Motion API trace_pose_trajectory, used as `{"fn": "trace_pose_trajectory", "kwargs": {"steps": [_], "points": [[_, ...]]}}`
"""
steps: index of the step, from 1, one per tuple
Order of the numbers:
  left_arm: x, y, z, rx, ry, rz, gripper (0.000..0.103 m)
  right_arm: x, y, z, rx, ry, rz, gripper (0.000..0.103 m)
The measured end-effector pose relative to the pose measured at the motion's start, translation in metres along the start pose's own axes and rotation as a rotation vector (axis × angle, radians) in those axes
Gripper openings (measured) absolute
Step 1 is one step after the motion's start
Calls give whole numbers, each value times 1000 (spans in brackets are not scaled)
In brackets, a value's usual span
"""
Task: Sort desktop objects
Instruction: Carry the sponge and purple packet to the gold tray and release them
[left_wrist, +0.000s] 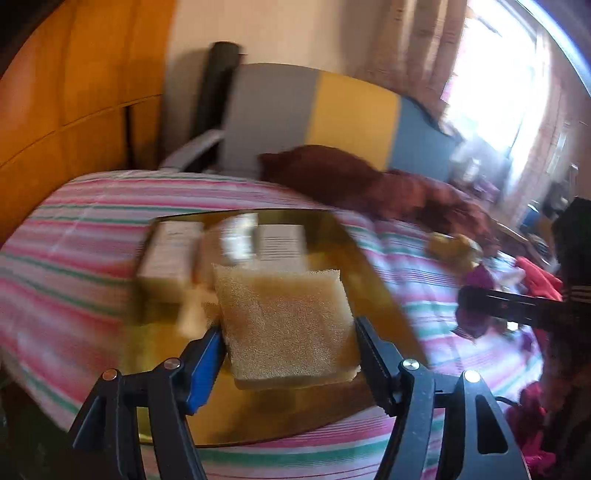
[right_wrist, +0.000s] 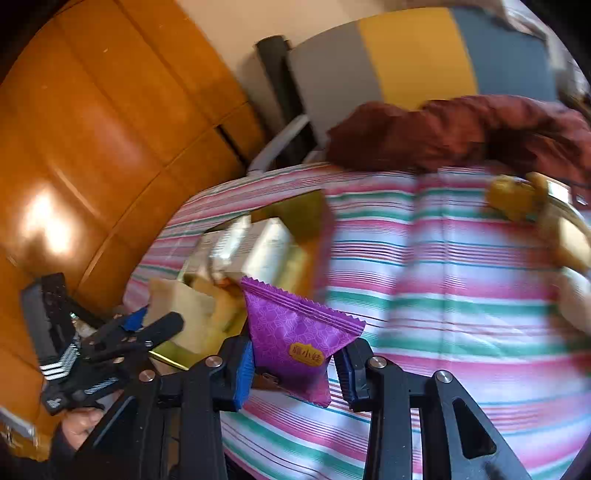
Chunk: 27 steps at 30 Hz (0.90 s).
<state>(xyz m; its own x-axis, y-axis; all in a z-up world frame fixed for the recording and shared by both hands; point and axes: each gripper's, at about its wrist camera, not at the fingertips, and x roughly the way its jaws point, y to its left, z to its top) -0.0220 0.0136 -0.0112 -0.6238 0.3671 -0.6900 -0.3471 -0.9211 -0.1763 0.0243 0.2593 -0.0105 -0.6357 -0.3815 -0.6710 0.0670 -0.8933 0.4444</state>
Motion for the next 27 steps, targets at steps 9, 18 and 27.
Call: {"fn": "trace_pose_trajectory", "kwargs": {"steps": [9, 18, 27], "points": [[-2, 49, -19, -83, 16, 173, 82, 57, 58, 3, -43, 71, 93, 75], [-13, 45, -21, -103, -11, 132, 82, 59, 49, -14, -37, 98, 21, 77], [-19, 6, -12, -2, -15, 125, 82, 40, 34, -28, -48, 68, -77, 83]]}}
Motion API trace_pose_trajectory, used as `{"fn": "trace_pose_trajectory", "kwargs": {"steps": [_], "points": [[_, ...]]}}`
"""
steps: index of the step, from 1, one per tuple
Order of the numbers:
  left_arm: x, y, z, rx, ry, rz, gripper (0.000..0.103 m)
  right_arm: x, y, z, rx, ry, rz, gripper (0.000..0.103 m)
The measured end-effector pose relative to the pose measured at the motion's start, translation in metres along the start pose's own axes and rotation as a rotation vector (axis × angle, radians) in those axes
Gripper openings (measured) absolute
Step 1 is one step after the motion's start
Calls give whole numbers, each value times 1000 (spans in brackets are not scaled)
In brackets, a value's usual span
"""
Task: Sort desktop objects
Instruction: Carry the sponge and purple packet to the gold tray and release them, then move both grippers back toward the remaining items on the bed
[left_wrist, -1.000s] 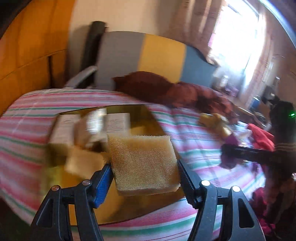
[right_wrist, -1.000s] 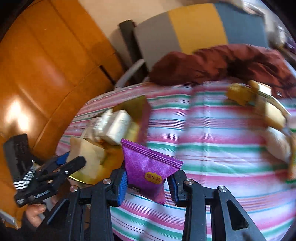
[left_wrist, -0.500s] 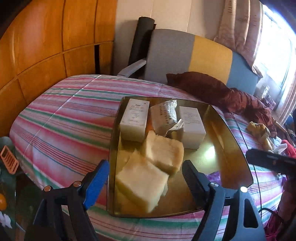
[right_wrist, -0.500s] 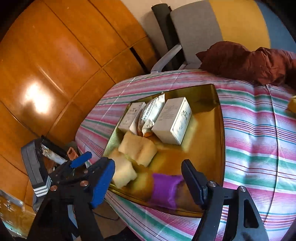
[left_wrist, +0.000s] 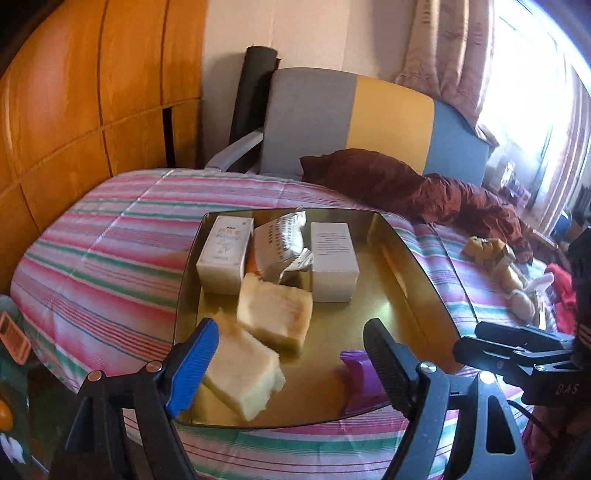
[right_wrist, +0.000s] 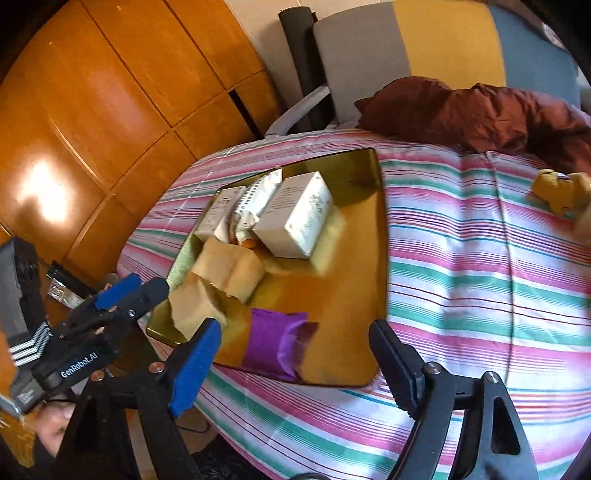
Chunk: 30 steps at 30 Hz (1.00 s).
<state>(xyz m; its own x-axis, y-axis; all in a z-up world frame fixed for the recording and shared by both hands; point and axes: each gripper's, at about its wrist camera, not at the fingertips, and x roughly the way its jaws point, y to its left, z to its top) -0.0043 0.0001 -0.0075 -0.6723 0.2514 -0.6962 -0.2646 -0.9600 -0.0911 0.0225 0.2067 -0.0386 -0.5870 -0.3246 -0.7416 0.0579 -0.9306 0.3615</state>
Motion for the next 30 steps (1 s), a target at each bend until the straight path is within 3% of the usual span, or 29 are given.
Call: {"fn": "trace_pose_trajectory", "kwargs": {"steps": [14, 30], "points": [[2, -41, 4, 102, 22, -32, 82, -39, -53, -16, 83, -62, -112, 86], [17, -104, 6, 238, 52, -157, 82, -94, -141, -37, 225, -93, -306, 86]]}}
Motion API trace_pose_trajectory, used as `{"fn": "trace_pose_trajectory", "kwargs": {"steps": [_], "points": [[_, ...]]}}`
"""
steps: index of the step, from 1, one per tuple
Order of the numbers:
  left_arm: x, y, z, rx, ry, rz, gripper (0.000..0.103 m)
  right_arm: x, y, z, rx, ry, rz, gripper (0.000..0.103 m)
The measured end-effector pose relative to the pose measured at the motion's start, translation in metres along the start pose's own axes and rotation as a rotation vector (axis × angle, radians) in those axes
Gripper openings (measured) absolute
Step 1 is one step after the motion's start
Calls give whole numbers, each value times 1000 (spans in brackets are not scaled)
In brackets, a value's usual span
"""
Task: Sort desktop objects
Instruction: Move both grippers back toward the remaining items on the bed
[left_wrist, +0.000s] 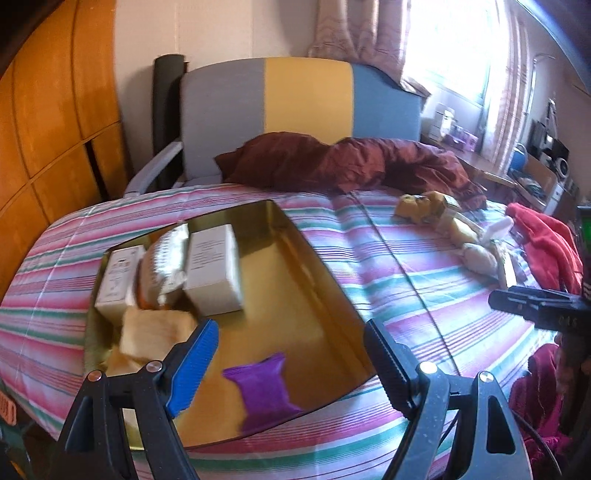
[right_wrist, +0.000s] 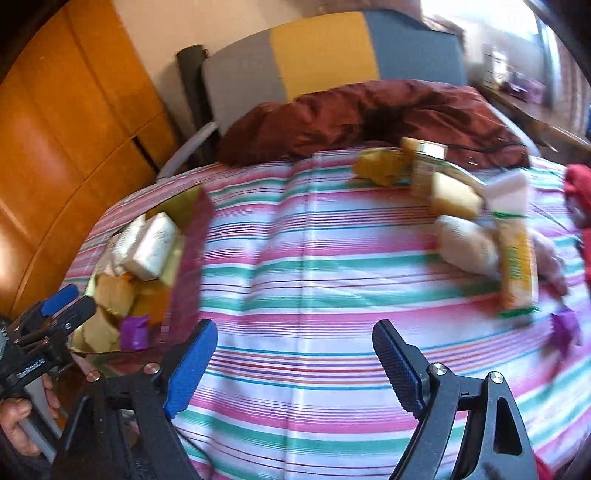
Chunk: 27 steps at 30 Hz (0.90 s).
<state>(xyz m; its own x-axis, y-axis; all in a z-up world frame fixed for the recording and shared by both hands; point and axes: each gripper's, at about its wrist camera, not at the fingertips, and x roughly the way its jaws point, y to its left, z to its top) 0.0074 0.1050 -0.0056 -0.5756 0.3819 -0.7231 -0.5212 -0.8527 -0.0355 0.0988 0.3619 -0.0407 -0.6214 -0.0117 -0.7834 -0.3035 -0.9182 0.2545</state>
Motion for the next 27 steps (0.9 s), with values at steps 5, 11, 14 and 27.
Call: {"fn": "trace_pose_trajectory", "kwargs": {"steps": [5, 11, 14, 27], "points": [[8, -15, 1, 24, 17, -50, 82, -16, -52, -3, 86, 3, -77, 86], [15, -30, 3, 49, 27, -81, 82, -46, -130, -2, 239, -29, -197, 86], [18, -35, 6, 52, 35, -100, 82, -51, -166, -2, 305, -16, -286, 86], [36, -81, 22, 134, 68, -185, 82, -13, -238, 0, 366, 106, -403, 84]]}}
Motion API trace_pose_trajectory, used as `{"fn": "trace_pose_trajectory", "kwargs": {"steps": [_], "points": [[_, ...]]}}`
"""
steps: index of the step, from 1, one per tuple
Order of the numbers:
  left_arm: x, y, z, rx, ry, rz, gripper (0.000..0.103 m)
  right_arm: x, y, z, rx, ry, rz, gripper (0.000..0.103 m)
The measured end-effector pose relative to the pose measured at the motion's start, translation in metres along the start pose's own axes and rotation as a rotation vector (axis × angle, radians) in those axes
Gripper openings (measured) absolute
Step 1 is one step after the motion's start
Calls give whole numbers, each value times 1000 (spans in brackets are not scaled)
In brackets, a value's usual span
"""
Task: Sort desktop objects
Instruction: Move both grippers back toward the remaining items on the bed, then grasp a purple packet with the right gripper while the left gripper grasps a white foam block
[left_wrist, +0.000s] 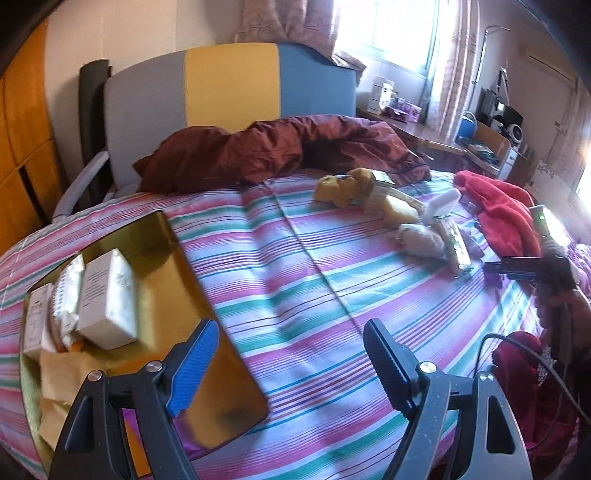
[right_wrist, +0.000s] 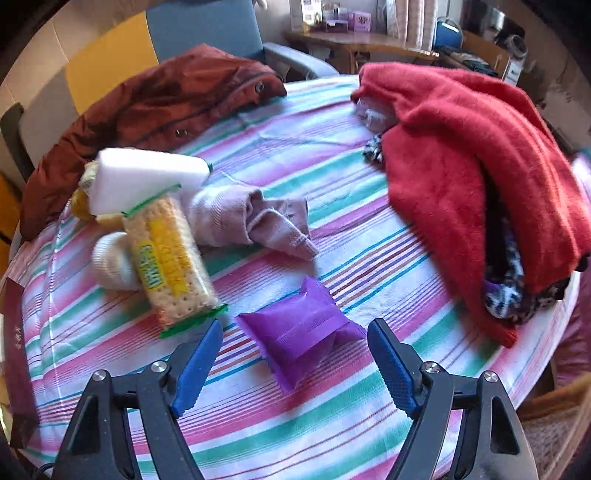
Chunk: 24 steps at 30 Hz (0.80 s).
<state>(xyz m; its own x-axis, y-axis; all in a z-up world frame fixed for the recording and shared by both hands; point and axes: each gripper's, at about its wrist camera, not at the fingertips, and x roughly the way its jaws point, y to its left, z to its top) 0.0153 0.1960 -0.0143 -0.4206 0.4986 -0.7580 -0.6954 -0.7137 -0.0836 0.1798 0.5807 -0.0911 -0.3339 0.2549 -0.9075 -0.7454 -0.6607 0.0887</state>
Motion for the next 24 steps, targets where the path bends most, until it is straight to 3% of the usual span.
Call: {"fn": "trace_pose_trajectory", "kwargs": {"steps": [6, 8, 16, 24], "points": [[15, -23, 17, 29, 13, -71, 82, 19, -1, -1, -8, 74, -3, 85], [19, -31, 23, 41, 16, -99, 82, 19, 4, -2, -43, 64, -38, 69], [43, -77, 56, 117, 19, -201, 82, 15, 4, -2, -48, 49, -49, 57], [72, -143, 90, 321, -20, -264, 82, 10, 7, 1, -48, 35, -13, 56]]}}
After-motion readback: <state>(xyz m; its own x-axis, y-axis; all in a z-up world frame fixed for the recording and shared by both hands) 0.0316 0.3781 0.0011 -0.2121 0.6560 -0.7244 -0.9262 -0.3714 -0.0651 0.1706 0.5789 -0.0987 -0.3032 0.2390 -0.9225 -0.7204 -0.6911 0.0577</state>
